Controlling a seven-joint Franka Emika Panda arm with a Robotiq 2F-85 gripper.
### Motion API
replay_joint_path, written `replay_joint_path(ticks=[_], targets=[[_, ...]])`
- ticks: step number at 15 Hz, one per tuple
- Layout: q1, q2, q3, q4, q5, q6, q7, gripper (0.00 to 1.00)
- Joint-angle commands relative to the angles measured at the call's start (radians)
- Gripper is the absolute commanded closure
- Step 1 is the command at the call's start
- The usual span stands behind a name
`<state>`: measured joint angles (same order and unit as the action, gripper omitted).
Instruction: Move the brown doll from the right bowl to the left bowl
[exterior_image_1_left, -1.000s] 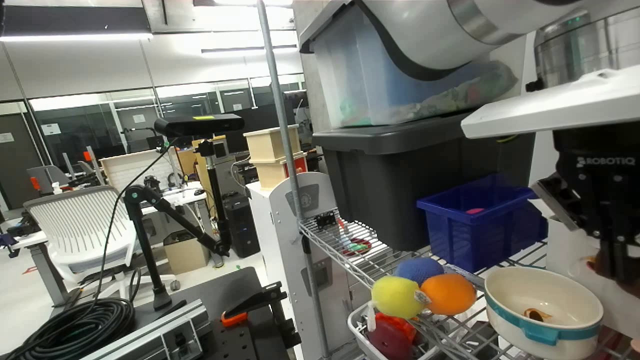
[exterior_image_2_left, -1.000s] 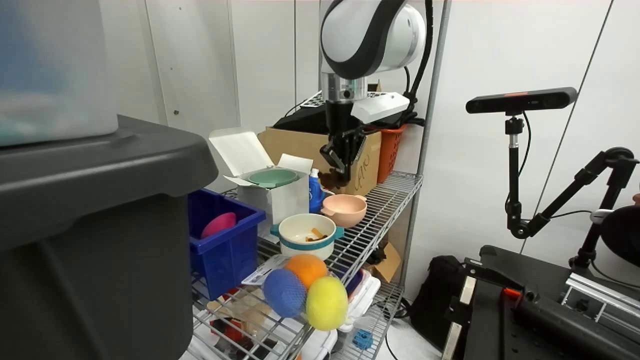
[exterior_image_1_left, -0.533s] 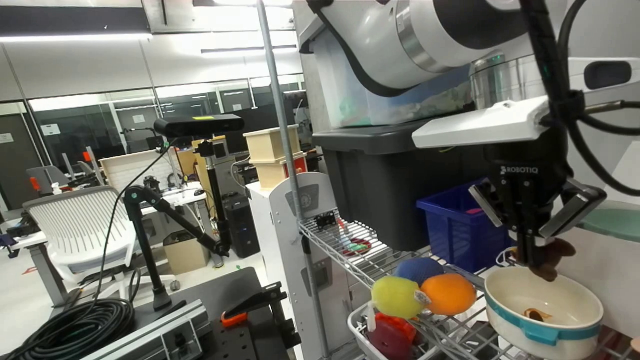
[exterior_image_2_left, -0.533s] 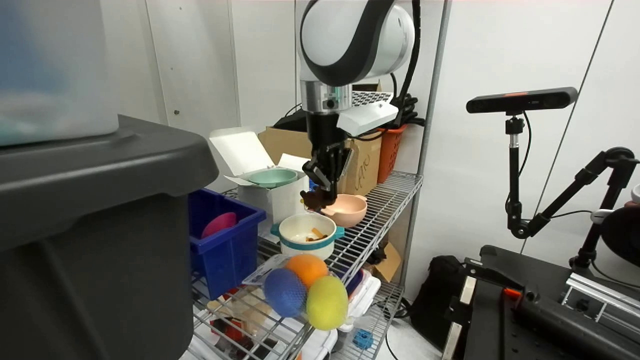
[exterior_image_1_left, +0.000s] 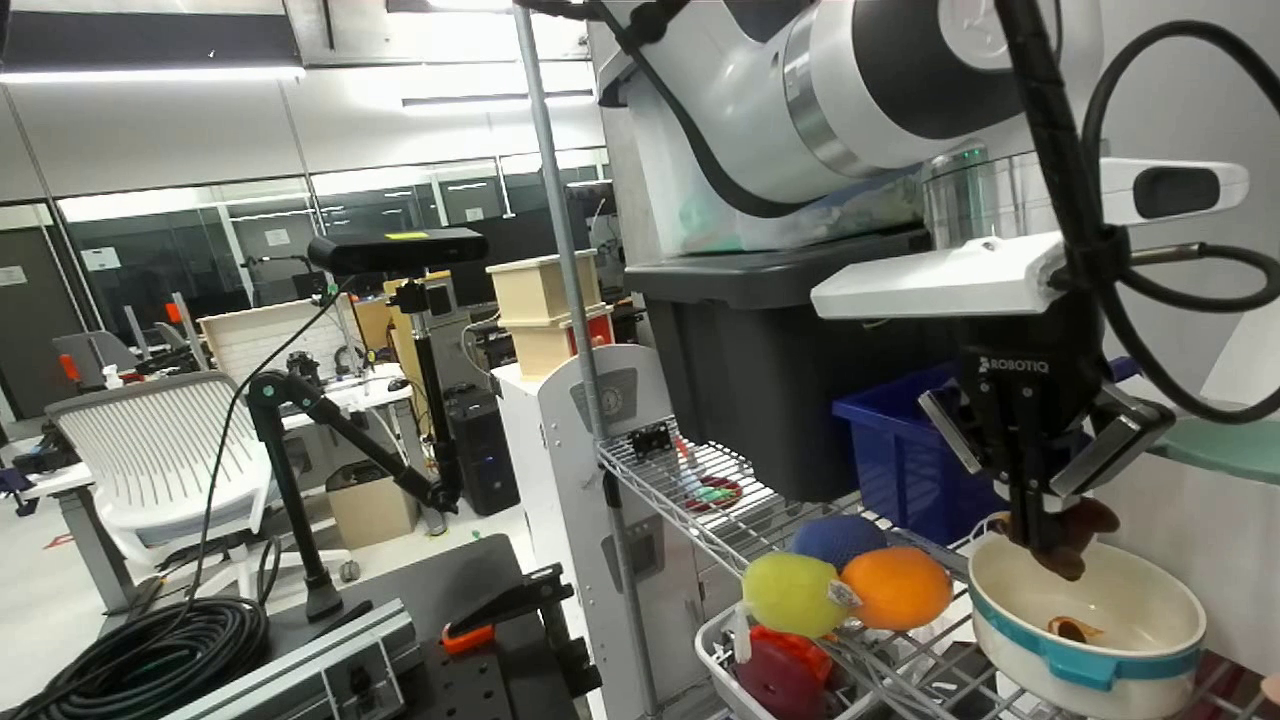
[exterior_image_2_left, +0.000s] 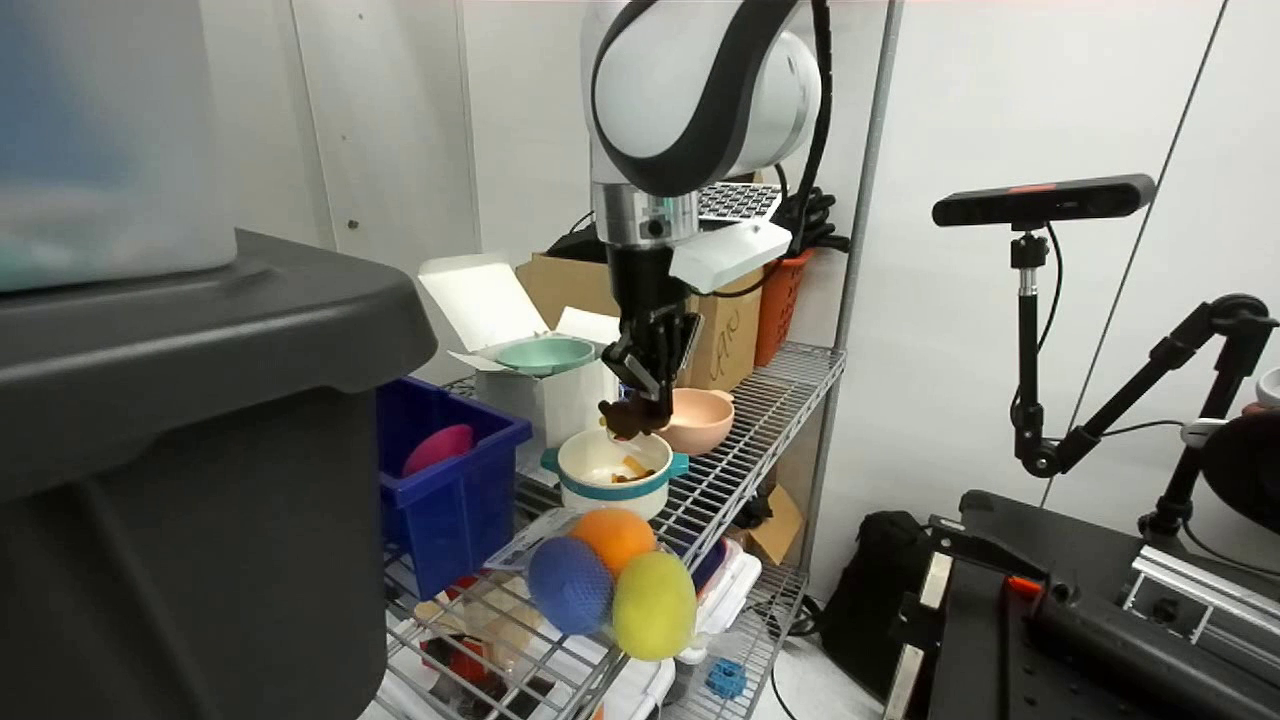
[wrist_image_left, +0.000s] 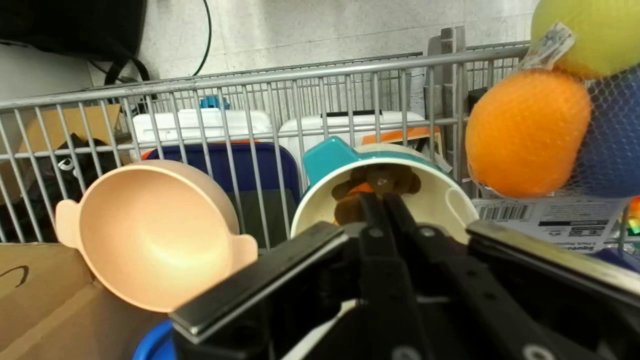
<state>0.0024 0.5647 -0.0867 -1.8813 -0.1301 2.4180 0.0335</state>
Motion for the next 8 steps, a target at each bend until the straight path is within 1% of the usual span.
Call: replay_joint_path(ticks=[1, 2, 3, 5, 7, 8], targets=[[-0.002, 0.012, -0.005, 0.016, -0.013, 0.001, 0.007, 0.99], [-0.001, 0.016, -0.008, 0.017, -0.016, 0.002, 0.009, 0.92], [0.000, 0.020, -0.011, 0.022, -0.017, 0.001, 0.012, 0.69], [0.001, 0.029, -0.014, 0.031, -0.016, -0.006, 0.016, 0.64], [0.001, 0.034, -0.018, 0.034, -0.017, -0.003, 0.020, 0.53], [0.001, 0.036, -0.019, 0.037, -0.016, -0.001, 0.022, 0.44]])
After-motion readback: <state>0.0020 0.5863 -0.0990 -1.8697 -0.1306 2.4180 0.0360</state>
